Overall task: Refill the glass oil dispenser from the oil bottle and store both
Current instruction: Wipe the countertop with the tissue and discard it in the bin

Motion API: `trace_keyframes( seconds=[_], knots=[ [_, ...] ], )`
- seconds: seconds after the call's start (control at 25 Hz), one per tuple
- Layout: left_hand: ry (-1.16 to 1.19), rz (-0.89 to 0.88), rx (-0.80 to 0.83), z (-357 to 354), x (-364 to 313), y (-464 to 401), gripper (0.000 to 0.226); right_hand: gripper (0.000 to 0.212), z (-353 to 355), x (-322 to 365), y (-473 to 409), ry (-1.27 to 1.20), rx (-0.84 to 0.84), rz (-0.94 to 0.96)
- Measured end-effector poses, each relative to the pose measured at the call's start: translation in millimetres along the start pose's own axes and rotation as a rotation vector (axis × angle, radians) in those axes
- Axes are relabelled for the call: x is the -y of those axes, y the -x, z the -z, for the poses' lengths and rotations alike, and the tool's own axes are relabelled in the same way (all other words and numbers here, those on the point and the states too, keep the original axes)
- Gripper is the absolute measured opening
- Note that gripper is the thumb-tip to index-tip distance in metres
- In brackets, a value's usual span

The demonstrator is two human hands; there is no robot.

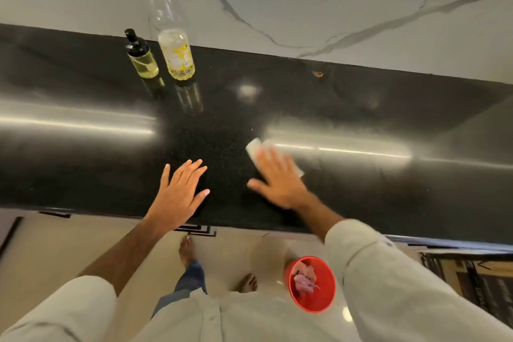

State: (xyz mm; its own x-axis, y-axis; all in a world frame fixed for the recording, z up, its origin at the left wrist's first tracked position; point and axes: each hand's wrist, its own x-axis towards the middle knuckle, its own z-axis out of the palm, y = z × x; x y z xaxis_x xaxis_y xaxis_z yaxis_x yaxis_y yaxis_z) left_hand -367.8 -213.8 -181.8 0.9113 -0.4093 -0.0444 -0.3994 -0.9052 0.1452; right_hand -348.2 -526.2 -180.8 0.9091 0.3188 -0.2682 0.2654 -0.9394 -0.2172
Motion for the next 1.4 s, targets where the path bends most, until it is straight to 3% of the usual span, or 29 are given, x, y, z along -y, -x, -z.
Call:
trace_keyframes(
  seconds=[0.08,0.16,0.24,0.4,0.52,0.6,0.72,0.8,0.88,1.04,1.12,1.28,1.4],
  knots=[
    [-0.026,-0.020,0.001,-4.4,-19.0,1.4,0.066,0.086,-26.7,29.8,52.9,0.074,0.035,0.190],
    [-0.042,-0.039,0.023,-7.5,-33.1,1.9,0.067,0.082,-34.7,16.1,90.9,0.087,0.035,0.213],
    [-0.047,-0.044,0.038,-13.2,-41.7,3.9,0.068,0.082,-32.7,-30.2,117.7,0.094,0.020,0.097],
    [-0.027,-0.018,0.033,-15.8,-46.7,3.9,0.067,0.088,-5.1,-125.5,124.1,-0.043,-0.022,-0.306],
    [-0.026,-0.017,0.047,-14.5,-48.0,2.2,0.066,0.092,9.7,-119.1,81.3,-0.111,-0.053,-0.457],
    [-0.025,-0.013,0.069,-12.9,-49.7,2.6,0.066,0.097,-1.4,-71.9,61.9,-0.111,-0.043,-0.307],
    [-0.040,0.000,0.085,-12.6,-49.0,3.4,0.066,0.093,-41.0,9.5,93.9,0.025,0.022,0.112],
    [-0.047,-0.002,0.089,-11.5,-48.3,1.6,0.066,0.089,-45.1,2.5,121.8,0.075,0.025,0.241],
    [-0.047,-0.008,0.091,-10.6,-48.4,2.0,0.066,0.089,-38.3,-37.5,129.8,0.092,0.033,0.205],
    [-0.067,-0.001,0.089,-10.9,-49.4,1.1,0.067,0.105,-17.2,-84.6,106.0,-0.004,0.051,-0.112],
    [-0.079,0.001,0.080,-10.2,-48.8,0.0,0.067,0.114,-25.1,-61.0,98.5,-0.001,0.031,-0.067],
    [-0.056,-0.010,0.050,-8.7,-47.9,-2.3,0.067,0.112,-52.6,-5.4,111.5,0.085,0.010,0.213],
    [0.041,-0.046,0.015,-6.4,-65.2,-1.2,0.064,0.102,-56.3,5.8,120.0,0.083,-0.020,0.230]
  ],
)
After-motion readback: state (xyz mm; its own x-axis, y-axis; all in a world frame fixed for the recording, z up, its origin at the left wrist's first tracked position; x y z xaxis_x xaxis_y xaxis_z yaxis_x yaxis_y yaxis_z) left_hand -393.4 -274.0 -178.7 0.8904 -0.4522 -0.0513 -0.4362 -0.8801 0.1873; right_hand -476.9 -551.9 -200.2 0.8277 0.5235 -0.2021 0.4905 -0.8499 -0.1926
